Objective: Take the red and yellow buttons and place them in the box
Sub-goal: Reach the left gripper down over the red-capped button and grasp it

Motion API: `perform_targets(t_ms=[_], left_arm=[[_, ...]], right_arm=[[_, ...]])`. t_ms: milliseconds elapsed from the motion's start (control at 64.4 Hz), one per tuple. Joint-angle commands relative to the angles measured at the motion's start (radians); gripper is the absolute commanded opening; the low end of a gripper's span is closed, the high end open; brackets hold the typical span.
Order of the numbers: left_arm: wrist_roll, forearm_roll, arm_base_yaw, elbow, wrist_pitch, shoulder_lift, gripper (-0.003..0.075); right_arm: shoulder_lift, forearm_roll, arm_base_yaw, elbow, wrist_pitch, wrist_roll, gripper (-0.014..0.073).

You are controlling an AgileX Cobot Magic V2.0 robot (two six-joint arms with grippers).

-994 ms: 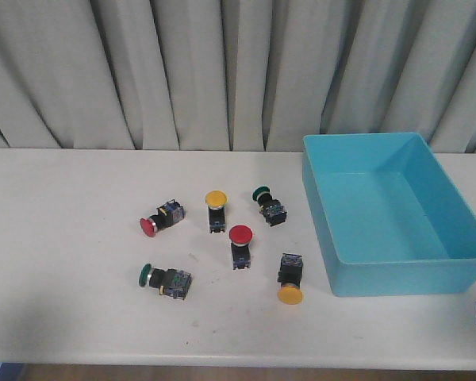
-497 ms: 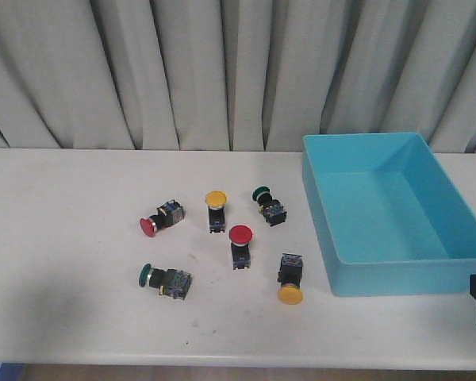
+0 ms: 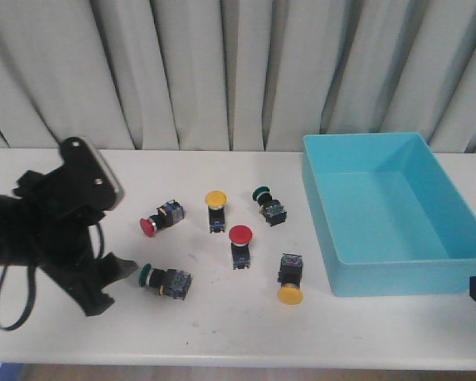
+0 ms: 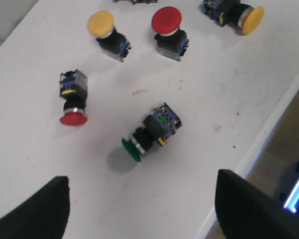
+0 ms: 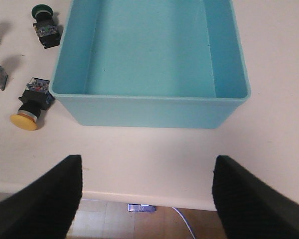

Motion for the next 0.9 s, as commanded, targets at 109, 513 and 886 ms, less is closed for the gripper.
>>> perform_targets(t_ms=[109,513,886], left_arm=[[0.130,-0.064,-0.055,-0.215,-0.006,0.223,0.0585],[0.462,-0.336,-0.056,-0.639,0.193,0.610,0.0585],[0.474,-0.358,-0.056,-0.850,0.260,0.841,0.0585]], right_arm=[[0.003,-0.006,-0.006,-0.032,-0.053,-0.010,0.0538],[0.003,-0.006,-0.006,-0.032,-0.053,-0.010,0.0538],[0.003,-0.006,-0.006,-0.032,-0.053,-0.010,0.0538]])
